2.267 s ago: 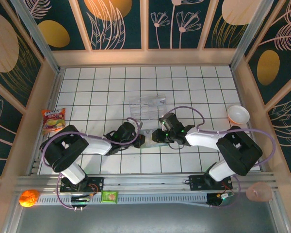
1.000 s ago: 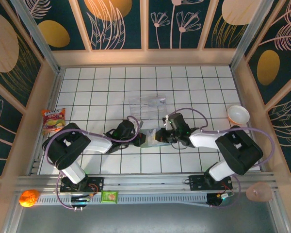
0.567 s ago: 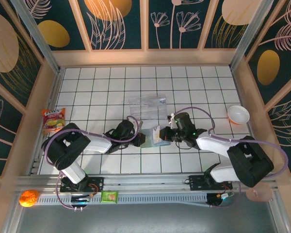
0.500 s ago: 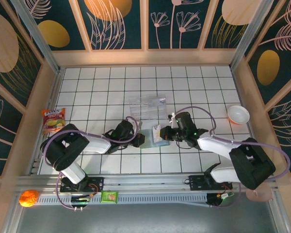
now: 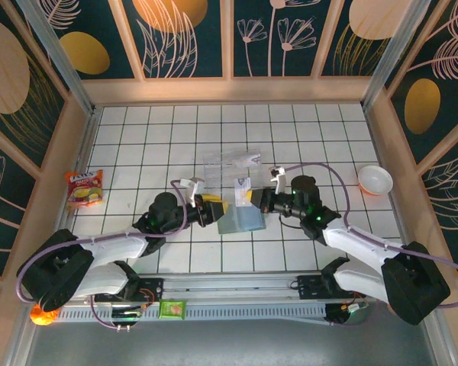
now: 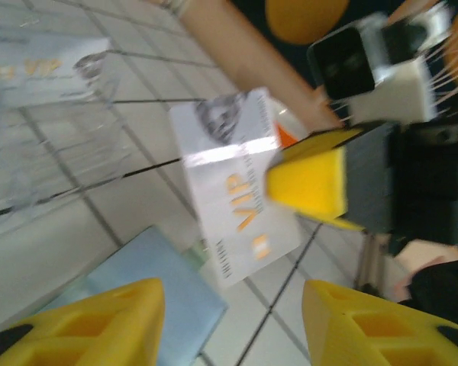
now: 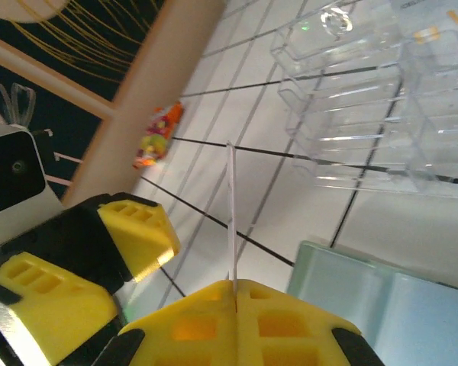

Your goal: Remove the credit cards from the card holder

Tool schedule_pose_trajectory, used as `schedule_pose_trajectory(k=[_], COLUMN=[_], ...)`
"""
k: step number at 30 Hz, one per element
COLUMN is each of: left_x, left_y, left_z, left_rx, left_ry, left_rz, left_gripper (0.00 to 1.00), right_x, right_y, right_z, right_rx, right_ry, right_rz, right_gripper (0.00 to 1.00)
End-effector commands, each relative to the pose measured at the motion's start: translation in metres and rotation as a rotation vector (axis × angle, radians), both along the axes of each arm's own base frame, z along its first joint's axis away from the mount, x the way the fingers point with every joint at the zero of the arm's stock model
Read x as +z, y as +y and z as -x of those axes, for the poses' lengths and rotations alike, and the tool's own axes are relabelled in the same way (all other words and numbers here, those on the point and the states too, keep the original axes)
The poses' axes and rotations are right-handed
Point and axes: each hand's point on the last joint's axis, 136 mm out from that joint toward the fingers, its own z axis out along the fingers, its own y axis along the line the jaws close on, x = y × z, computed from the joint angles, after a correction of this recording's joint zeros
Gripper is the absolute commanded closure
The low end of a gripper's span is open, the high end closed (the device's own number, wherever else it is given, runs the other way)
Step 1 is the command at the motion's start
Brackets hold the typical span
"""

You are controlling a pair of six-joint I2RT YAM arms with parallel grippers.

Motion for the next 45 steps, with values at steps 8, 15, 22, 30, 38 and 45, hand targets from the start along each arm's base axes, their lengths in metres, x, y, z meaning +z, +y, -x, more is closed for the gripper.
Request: schedule_pose_trajectory(k=[8,15,22,30,38,45], left_x=[0.056,0.072,0.081,0.079,0.068,0.048], left_y=[0.003,-0.002,-0.008,-0.01,-0.019,-0.028], left_z=[0.014,0.012,0.011,0.01,-0.004,-0.019], left_rx=[-0.1,-0.134,-0.164,-0.167,-0.138,-0.13], left_ry=[-0.077,-0.081,-0.089,-0.084,-0.077,-0.102], left_rz=[0.292,0.383,0.404,0.382,0.252,0.004], left_gripper=[0.43,0.53,0.63,0.83,1.0,1.0], right_x=[0.072,0.086,0.091,0.082,0.06,0.045], right_y=[-0.002,0.011,0.019,0.028,0.03,-0.004], right_z=[0.011,0.018,0.02,0.014,0.008,0.009], right_rx=[0.003,0.034,0.044,0.03,0.005,-0.072], right_ry=[-0.168,-0.177,-0.181,-0.158,-0.097,-0.11], right_rz=[-0.368,-0.43,-0.454,-0.431,-0.328,-0.096], right_gripper=[1.0,1.0,1.0,1.0,0.88,0.72])
